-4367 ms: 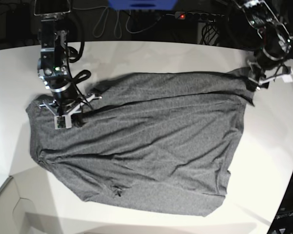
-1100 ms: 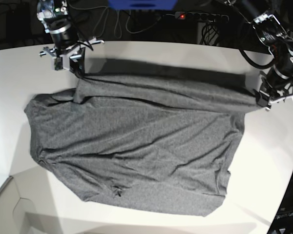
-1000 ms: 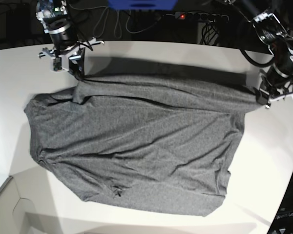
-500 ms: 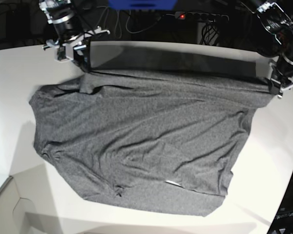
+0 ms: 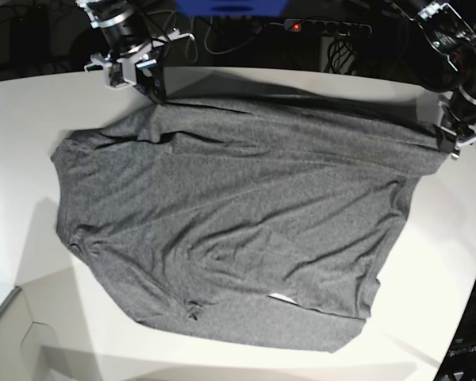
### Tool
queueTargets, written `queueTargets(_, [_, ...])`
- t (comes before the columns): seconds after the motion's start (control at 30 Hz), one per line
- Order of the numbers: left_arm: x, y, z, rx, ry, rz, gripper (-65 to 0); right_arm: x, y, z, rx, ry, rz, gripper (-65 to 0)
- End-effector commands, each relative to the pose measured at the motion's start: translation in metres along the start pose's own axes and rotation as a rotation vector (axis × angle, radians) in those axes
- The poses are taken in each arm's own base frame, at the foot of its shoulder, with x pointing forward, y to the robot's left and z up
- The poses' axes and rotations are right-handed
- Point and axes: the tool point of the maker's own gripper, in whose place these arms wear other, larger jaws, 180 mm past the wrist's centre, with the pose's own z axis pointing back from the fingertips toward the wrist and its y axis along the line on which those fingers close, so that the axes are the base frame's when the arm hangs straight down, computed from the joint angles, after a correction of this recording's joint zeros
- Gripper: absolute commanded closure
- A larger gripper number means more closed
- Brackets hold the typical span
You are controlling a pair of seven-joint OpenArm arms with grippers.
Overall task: Layout the t-shirt on the table in an organized manner, then fold the t-shirt properly
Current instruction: 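Pull the held shirt edge taut between both grippers, raising it, then lower the held edge with both grippers back onto the shirt body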
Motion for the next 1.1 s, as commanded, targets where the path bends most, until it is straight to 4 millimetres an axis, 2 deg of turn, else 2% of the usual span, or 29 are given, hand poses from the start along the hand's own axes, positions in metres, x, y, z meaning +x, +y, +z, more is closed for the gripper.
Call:
queueTargets(0.0, [0.016,-0.01,0.002,-0.026,-0.037,-0.026,-0.1,0.013,0.0,0.001,0.002,-0.047,0.004,0.0])
queueTargets(0.2, [0.018,-0.028,-0.006,-0.045,-0.006,-0.12,-0.1,0.029,-0.004,-0.011,0.002,-0.091,0.022,0.0])
queueTargets(0.37, [0.023,-0.044,-0.01,-0.075,-0.015,-0.131,-0.1,0.043,-0.007,-0.022,0.002,-0.134,0.034,0.0])
queueTargets(0.63, [0.03,-0.046,-0.033,-0.043,-0.011,-0.112,-0.1,0.057,-0.016,-0.044,0.003,-0.104,0.081,0.0])
queueTargets(0.83, [0.035,-0.052,-0.048,-0.031,-0.01,-0.099,-0.1,0.078,-0.024,-0.062,-0.003,-0.115,0.121,0.0])
queueTargets(0.93, [0.034,-0.055,-0.055,-0.036,0.003,-0.081,-0.1,0.079,-0.03,-0.074,-0.011,-0.097,0.128,0.0])
queueTargets(1.07, [0.024,-0.069,-0.069,-0.052,0.051,-0.12,-0.1,0.077,-0.037,-0.087,-0.019,-0.085,0.128,0.0])
